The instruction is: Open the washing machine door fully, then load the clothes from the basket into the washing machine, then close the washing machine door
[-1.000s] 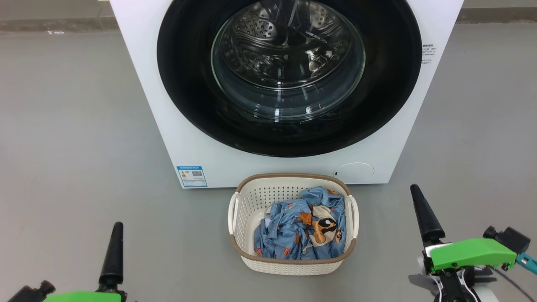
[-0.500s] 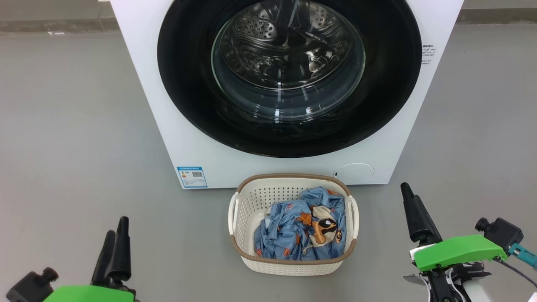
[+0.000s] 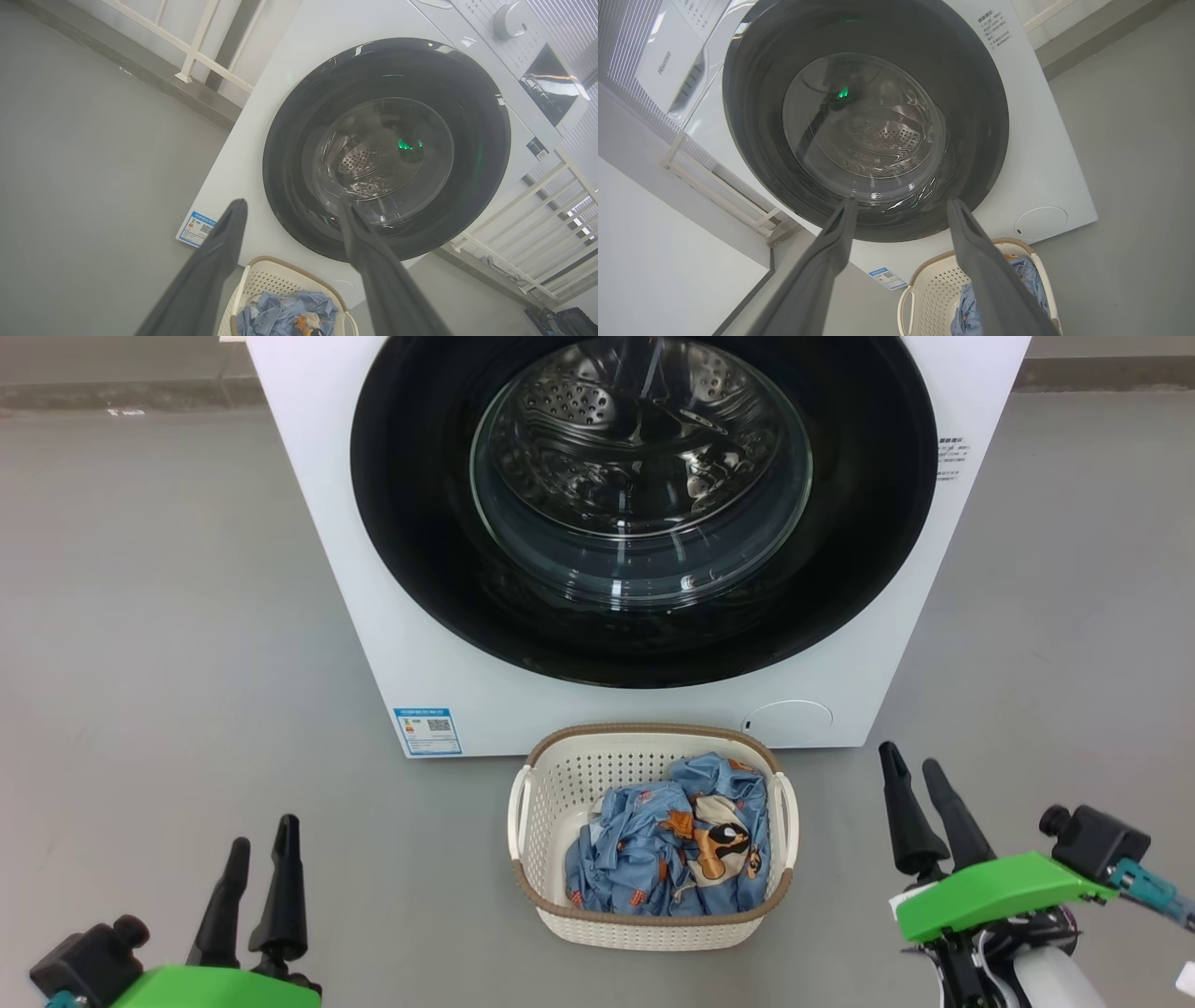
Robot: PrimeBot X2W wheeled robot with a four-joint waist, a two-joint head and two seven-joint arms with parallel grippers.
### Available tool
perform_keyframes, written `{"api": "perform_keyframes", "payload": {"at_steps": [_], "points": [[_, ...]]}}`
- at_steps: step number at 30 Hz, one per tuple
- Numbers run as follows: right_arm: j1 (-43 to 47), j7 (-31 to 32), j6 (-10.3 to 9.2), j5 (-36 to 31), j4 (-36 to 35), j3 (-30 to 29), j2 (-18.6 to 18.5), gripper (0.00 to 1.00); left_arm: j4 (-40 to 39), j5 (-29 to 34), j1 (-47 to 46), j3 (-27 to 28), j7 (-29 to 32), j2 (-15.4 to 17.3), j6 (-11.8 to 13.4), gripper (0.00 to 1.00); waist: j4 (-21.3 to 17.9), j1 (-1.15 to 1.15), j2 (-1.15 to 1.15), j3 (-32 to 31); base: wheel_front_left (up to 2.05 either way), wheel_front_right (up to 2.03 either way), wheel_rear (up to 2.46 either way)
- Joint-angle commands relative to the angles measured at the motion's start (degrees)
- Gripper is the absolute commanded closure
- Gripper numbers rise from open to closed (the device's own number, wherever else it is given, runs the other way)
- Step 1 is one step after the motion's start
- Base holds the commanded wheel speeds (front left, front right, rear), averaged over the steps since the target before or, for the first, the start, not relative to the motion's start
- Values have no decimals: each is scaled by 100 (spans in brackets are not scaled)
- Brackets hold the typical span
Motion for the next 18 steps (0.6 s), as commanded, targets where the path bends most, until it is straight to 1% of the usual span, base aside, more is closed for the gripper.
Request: {"api": "perform_keyframes", "payload": {"at_steps": [1,3,10,18], "points": [[-387,-90,26,-310,-107,55,-43,0,-90,271,-311,152,-96,138,-17,0,1,0,0,0,0,0,0],[-401,-106,26,-427,-99,40,-43,0,-67,342,-317,165,-113,127,-14,0,1,0,0,0,0,0,0],[-464,-220,28,-1207,-9,-38,-48,0,65,872,-384,191,-233,116,-4,0,9,0,0,-6,0,0,0],[-545,-352,30,-1978,152,34,-56,0,79,1493,-432,199,-371,127,-10,0,23,0,0,-26,0,0,0]]}}
